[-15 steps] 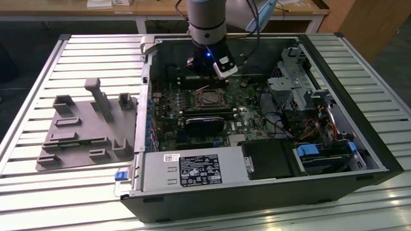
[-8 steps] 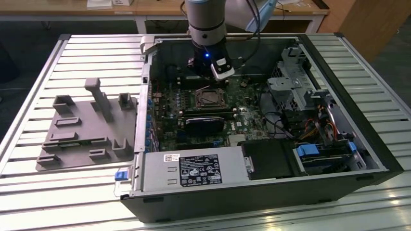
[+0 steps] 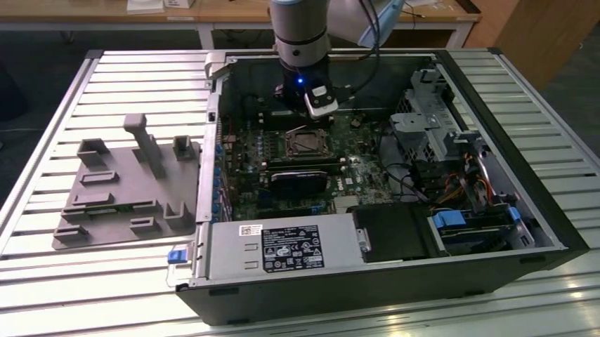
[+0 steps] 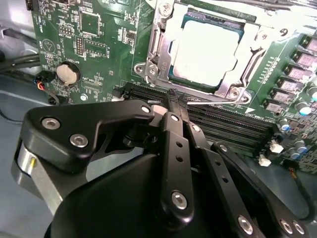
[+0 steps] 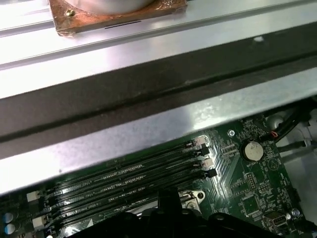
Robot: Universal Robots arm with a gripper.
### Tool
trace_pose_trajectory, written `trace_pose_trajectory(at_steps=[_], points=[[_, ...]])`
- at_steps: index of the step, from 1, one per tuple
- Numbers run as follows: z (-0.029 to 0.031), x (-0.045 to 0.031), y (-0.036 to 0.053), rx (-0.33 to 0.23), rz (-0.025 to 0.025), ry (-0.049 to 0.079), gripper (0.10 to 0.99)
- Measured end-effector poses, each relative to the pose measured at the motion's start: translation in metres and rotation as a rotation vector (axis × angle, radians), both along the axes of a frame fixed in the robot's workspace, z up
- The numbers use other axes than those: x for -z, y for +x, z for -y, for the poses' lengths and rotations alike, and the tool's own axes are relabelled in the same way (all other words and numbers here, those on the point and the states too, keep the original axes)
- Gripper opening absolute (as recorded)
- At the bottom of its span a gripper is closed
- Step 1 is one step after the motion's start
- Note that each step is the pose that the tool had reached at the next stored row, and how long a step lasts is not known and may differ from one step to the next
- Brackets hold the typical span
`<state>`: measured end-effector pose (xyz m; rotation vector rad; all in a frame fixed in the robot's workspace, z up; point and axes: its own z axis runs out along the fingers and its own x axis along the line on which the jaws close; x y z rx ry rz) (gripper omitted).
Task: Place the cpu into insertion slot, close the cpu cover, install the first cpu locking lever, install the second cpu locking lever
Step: 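Install the first cpu locking lever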
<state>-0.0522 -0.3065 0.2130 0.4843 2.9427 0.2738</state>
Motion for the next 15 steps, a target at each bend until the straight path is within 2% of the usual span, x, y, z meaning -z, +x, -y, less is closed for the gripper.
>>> trace_pose_trajectory(at_steps=[10, 11, 15], points=[[-0.0048, 0.0011, -0.0033, 0.036, 0.0014, 0.000, 0.102], [-0.0049, 0.0014, -0.0033, 0.036, 0.0035, 0.000, 0.102], [-0.0049, 0.0033, -0.0033, 0.036, 0.0203, 0.000, 0.102]])
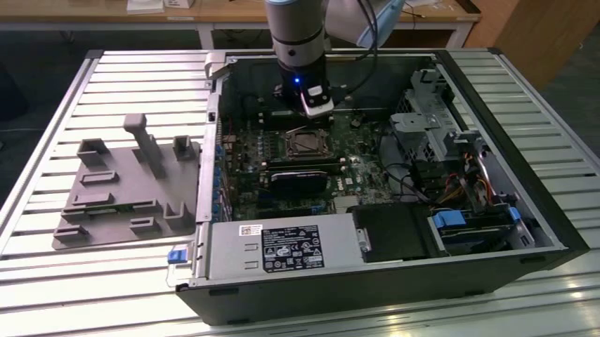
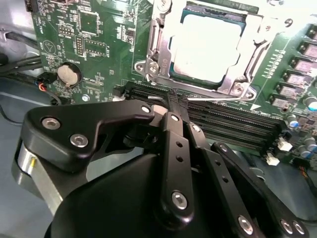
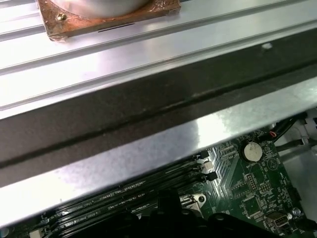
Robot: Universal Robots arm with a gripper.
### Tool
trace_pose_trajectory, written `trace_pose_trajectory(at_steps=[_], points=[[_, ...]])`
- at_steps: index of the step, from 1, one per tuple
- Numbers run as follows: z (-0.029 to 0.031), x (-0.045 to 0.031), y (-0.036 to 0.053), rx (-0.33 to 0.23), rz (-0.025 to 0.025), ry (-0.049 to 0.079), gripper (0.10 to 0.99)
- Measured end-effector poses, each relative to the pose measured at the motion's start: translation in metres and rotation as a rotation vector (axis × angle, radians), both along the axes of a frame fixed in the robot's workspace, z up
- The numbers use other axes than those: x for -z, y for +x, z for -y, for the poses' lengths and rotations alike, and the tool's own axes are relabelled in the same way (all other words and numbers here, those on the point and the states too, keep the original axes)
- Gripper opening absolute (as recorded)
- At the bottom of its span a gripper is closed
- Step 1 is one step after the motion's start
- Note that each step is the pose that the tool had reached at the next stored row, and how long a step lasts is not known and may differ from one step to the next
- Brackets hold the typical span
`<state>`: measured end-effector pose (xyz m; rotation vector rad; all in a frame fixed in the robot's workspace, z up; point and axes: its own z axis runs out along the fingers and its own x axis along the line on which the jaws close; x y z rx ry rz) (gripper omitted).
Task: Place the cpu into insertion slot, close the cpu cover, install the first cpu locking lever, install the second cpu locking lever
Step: 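Install the first cpu locking lever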
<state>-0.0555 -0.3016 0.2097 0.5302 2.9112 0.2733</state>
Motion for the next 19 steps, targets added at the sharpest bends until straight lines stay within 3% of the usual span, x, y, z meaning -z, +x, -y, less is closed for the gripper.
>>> trace_pose_trajectory(at_steps=[6, 15, 19], points=[[-0.0006, 0.0020, -0.0001, 0.000, 0.0093, 0.000, 0.102], [-0.0056, 0.0035, -0.0004, 0.000, 0.0139, 0.000, 0.102], [-0.0059, 0.0045, -0.0005, 0.000, 0.0186, 0.000, 0.102]])
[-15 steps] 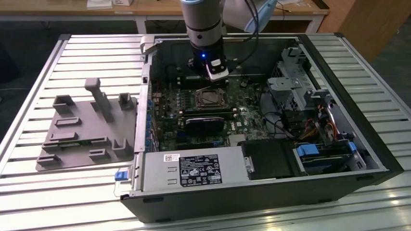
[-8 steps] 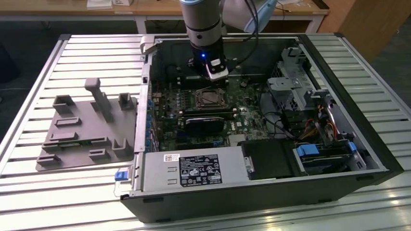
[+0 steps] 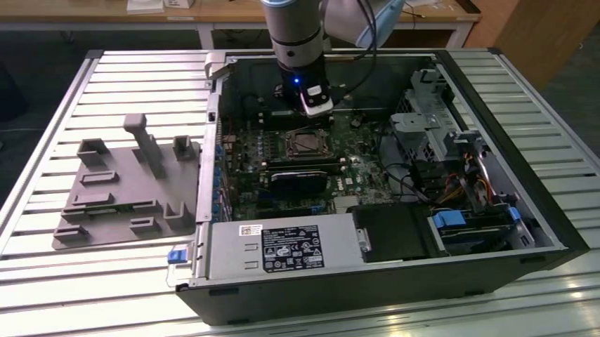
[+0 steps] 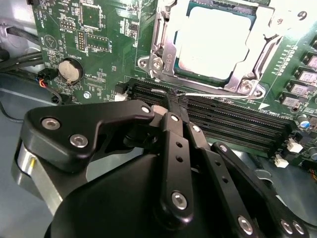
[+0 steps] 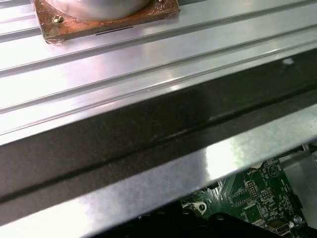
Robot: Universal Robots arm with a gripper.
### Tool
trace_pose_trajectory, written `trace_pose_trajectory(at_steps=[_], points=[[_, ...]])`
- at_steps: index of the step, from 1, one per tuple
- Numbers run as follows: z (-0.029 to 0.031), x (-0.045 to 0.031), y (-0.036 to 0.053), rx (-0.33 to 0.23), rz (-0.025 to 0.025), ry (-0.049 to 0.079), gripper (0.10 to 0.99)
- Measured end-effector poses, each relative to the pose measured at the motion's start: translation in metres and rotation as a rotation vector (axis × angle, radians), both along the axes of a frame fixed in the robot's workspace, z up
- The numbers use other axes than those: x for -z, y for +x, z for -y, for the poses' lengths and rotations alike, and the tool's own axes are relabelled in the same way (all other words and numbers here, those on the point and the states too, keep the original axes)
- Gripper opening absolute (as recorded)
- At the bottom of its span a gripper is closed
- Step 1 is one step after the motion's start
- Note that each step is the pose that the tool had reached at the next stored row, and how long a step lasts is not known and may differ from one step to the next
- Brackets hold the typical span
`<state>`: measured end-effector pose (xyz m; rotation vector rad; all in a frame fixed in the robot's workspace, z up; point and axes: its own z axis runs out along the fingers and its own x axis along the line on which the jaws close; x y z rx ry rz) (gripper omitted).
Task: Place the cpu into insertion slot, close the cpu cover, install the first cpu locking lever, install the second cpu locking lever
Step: 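Install the first cpu locking lever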
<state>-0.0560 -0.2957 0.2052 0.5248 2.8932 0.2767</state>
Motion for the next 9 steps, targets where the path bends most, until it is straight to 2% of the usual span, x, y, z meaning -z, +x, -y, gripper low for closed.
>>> trace_pose_trajectory(at_steps=[9], points=[[0.0001, 0.0009, -0.0003, 0.002, 0.0065, -0.008, 0.102]])
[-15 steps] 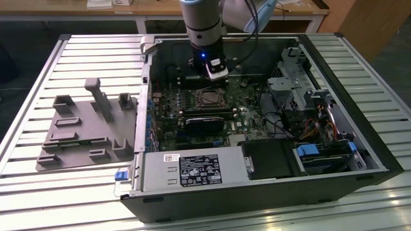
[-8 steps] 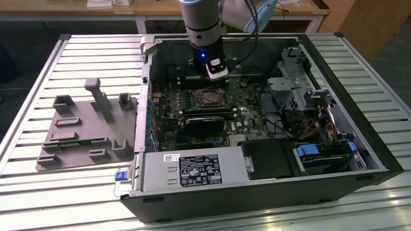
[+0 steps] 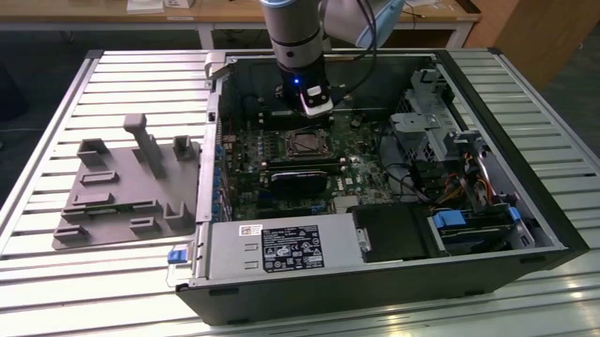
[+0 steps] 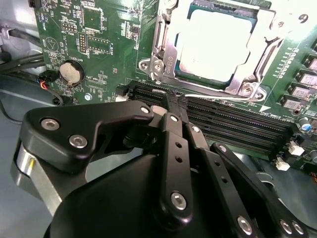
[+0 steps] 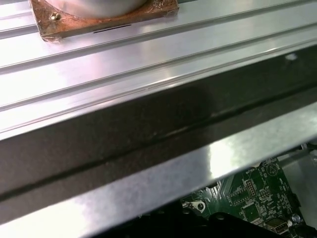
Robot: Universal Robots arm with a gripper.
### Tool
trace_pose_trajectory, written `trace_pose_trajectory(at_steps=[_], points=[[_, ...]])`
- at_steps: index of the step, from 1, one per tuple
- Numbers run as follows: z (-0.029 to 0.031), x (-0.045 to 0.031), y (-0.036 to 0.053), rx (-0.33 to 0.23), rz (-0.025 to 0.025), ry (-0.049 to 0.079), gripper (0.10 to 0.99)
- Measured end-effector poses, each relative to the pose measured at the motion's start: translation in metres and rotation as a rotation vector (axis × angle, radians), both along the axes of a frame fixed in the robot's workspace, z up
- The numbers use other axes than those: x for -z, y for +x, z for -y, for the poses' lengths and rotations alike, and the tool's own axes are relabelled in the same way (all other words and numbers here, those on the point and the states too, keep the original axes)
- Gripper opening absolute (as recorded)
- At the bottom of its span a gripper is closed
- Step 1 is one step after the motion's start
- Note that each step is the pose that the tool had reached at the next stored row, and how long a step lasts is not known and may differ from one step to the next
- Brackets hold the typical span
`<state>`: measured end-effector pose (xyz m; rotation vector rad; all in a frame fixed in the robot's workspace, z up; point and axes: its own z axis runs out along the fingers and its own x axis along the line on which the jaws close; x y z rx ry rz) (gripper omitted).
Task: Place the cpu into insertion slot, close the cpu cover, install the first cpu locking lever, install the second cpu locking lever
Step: 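Install the first cpu locking lever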
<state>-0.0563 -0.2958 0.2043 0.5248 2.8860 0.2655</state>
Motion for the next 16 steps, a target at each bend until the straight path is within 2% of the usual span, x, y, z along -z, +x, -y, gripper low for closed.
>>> trace_pose_trajectory(at_steps=[6, 16], points=[[0.0001, 0.0005, -0.0019, 0.001, 0.0018, -0.007, 0.102], [-0.0006, 0.0022, -0.0030, 0.002, 0.0041, -0.007, 0.102]])
